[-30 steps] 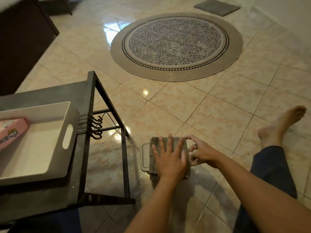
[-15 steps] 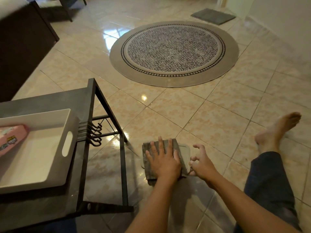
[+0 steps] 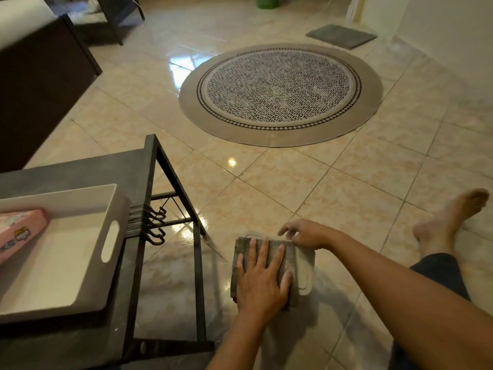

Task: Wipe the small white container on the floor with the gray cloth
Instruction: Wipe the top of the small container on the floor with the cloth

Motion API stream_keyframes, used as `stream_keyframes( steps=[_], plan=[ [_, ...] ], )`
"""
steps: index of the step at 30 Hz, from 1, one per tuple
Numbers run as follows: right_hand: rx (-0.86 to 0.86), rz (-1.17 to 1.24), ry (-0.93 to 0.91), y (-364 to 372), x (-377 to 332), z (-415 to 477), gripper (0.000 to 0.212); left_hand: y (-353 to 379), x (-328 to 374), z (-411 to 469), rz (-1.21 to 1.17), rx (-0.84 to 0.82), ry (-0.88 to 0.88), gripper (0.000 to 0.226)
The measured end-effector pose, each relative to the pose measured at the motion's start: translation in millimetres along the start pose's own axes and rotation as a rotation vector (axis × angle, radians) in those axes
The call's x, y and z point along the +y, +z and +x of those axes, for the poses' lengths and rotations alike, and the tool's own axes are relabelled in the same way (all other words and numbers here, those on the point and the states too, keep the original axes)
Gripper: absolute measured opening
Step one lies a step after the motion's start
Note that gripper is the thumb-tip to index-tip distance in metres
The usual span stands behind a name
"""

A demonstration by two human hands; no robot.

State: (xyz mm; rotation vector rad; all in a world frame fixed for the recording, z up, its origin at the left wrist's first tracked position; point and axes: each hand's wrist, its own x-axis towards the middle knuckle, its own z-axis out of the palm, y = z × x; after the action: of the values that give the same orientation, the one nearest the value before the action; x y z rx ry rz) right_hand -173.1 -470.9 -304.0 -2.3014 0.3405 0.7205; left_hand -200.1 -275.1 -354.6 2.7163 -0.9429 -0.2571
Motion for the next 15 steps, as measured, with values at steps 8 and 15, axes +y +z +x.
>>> stream_keyframes(
  steps=[8,15],
  plan=[
    [-0.207,0.548,0.072,12.6,36.5,-11.5,0.043,7.4,1.5,5.6,0.025,0.074,-0.021,0.061],
    [0.125,0.887,0.134,61.4,43.3,-43.2,0.056,-0.8,33.7,21.2,-0.074,-0.021,-0.144,0.06]
  ],
)
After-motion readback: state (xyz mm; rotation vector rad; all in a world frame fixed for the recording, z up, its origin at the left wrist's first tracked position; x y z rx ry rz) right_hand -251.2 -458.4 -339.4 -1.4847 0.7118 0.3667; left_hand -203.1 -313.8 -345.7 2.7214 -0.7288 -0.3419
